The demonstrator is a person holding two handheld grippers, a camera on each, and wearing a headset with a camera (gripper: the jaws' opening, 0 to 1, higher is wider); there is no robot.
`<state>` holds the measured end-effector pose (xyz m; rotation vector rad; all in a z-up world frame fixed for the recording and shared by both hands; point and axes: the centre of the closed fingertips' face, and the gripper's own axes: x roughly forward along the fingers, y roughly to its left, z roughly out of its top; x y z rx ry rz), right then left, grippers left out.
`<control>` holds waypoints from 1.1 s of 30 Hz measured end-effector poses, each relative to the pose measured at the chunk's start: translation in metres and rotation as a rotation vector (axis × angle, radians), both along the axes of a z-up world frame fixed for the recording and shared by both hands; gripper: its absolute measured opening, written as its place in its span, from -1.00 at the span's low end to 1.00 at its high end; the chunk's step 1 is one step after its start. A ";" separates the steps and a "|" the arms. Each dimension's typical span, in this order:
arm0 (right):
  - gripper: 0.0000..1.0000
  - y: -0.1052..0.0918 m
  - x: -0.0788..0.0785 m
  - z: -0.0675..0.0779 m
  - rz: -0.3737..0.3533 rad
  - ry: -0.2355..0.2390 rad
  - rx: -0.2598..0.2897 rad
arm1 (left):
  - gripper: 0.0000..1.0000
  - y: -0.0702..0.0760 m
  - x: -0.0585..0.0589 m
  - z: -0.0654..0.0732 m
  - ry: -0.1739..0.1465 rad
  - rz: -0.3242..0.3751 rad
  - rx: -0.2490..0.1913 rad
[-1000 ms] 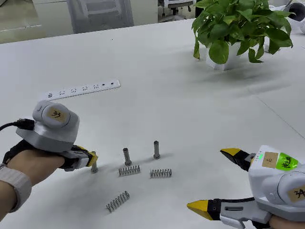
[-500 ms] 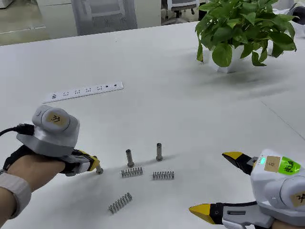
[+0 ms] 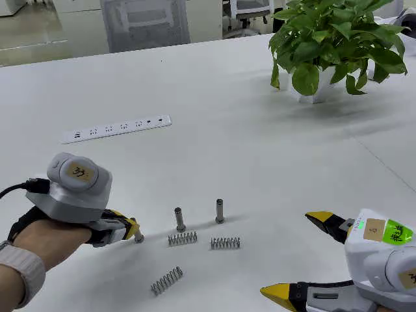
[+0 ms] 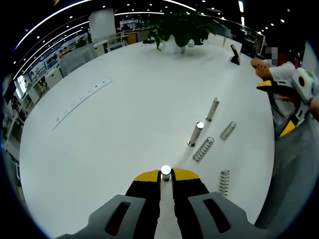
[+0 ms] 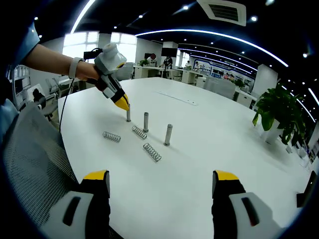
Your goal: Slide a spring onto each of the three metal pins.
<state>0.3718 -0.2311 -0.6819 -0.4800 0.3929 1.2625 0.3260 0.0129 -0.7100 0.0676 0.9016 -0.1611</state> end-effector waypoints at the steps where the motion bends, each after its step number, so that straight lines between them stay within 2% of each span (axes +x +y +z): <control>1: 0.71 0.000 0.000 0.000 0.000 0.000 0.000 | -0.84 0.000 0.000 0.000 -0.001 -0.001 -0.001; 11: 0.71 0.001 -0.001 0.000 0.001 0.000 -0.002 | -0.84 -0.002 0.000 0.001 -0.011 0.005 -0.016; 21: 0.71 0.001 -0.002 -0.001 0.006 -0.001 -0.008 | -0.82 -0.002 -0.002 -0.002 -0.006 -0.017 0.005; 27: 0.71 0.001 -0.002 -0.001 0.008 -0.002 -0.011 | -0.74 -0.003 -0.003 -0.001 -0.016 -0.010 0.002; 33: 0.71 0.001 -0.002 -0.001 0.007 -0.001 -0.010 | -0.54 -0.005 -0.003 -0.001 -0.037 -0.004 -0.012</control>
